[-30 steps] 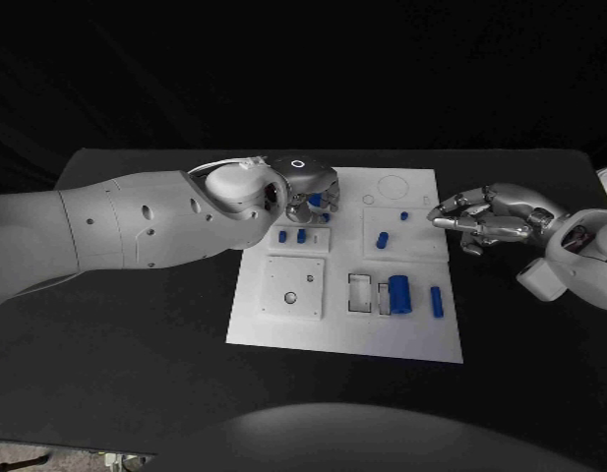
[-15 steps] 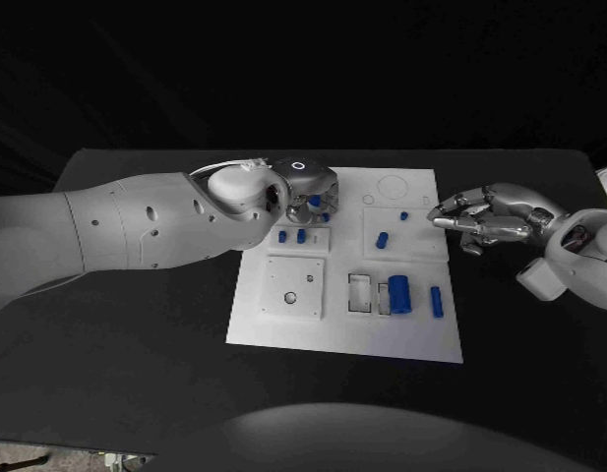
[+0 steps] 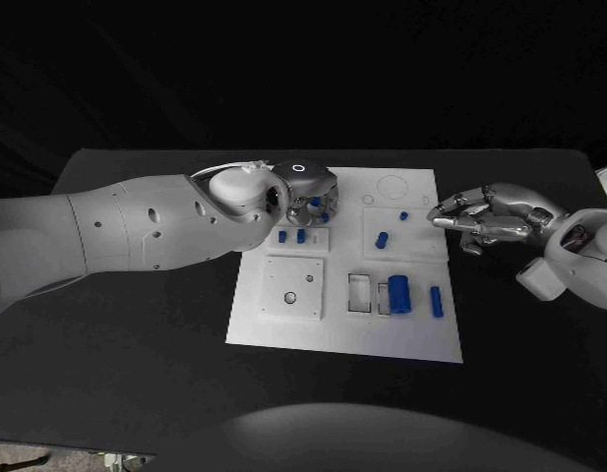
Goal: Assemble the parts on the task board
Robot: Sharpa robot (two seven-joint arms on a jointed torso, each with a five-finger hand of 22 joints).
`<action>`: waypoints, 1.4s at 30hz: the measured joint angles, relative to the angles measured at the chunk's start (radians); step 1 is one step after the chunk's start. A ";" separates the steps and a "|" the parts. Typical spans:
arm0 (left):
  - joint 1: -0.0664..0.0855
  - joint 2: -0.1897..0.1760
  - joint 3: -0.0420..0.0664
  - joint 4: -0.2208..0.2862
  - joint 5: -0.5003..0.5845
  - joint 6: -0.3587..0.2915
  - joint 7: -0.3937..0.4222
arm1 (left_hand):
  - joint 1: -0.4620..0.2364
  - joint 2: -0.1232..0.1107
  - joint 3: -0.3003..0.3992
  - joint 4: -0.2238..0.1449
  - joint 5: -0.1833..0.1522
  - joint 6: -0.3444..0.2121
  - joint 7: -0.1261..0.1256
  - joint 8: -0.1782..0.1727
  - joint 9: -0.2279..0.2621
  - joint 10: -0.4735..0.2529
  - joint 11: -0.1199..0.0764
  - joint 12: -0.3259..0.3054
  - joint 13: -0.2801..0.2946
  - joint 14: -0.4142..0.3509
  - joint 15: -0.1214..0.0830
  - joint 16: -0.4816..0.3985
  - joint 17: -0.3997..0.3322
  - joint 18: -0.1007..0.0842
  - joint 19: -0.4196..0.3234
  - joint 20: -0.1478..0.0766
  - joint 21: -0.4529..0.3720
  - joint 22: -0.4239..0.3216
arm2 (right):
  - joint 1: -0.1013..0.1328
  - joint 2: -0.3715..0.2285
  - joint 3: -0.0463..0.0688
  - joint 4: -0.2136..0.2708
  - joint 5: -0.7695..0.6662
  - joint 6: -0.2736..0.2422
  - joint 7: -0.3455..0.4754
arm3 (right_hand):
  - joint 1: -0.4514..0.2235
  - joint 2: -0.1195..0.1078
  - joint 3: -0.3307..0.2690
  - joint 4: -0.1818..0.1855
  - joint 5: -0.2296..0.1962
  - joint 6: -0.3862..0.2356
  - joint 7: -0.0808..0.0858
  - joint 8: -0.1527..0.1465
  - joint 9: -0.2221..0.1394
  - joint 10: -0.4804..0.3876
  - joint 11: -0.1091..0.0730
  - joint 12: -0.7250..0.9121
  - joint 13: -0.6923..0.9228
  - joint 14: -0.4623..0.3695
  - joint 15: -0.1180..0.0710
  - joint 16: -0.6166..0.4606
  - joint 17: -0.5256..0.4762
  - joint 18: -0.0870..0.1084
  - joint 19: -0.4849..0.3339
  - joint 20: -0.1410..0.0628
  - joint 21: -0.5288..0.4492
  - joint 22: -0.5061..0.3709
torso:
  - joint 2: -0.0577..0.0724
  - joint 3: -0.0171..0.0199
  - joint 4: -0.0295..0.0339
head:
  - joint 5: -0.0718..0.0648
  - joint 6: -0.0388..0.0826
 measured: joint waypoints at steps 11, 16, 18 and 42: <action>-0.003 0.001 0.000 -0.003 0.000 -0.008 0.013 | 0.006 0.006 0.015 -0.015 -0.004 0.031 0.006 0.020 0.006 0.036 -0.010 0.011 0.002 0.000 0.000 0.000 -0.009 0.000 -0.002 -0.002 0.000 0.000 | 0.000 0.001 0.000 -0.004 0.000 0.000 0.000 | 0.000 0.000 0.000 0.000 0.000 0.000 0.000 0.000 0.000 0.000 0.000 0.000 0.000 0.000 0.000 0.000 0.000 0.000 0.000 0.000 0.000 0.000 | -0.001 0.0000 0.0002 | 0.002 0.000; -0.004 -0.015 0.001 0.009 0.000 -0.034 0.023 | 0.006 0.006 0.022 -0.022 0.000 0.050 0.007 0.027 0.011 0.057 -0.011 0.015 0.002 0.000 0.000 0.000 -0.013 0.000 -0.004 -0.003 0.007 0.000 | 0.000 0.001 0.000 -0.004 0.000 0.000 0.001 | 0.000 0.000 0.000 0.000 0.000 0.000 0.000 0.000 -0.001 0.000 0.000 0.000 0.000 0.000 0.000 0.000 0.001 0.000 0.000 0.000 0.000 0.000 | -0.001 0.0000 -0.0004 | 0.001 0.000; -0.005 -0.030 0.005 0.023 0.000 -0.050 0.027 | 0.006 0.006 0.026 -0.026 0.000 0.053 0.009 0.027 0.012 0.061 -0.010 0.015 0.002 0.000 0.000 -0.001 -0.017 0.000 -0.004 -0.003 0.007 0.000 | -0.001 0.000 0.000 -0.004 0.000 0.000 0.001 | 0.000 0.000 0.000 0.000 0.000 0.000 0.000 0.000 -0.001 0.000 0.000 0.000 0.000 0.000 0.000 0.000 0.001 0.000 0.000 0.000 0.000 0.000 | -0.001 0.0001 -0.0004 | 0.001 0.000; 0.017 -0.217 0.024 0.166 0.024 -0.102 0.033 | 0.001 0.001 0.051 -0.024 -0.029 0.058 0.008 0.025 0.008 0.072 -0.007 -0.012 -0.017 0.000 0.000 -0.024 -0.052 0.000 -0.004 -0.003 0.006 0.000 | -0.002 -0.004 0.000 -0.004 0.001 -0.001 0.001 | 0.000 0.000 0.000 0.000 0.000 0.000 0.000 0.000 -0.001 -0.001 -0.006 -0.003 -0.003 -0.007 0.000 0.000 0.000 0.000 0.000 0.000 -0.004 0.001 | -0.007 0.0024 0.0058 | 0.002 0.000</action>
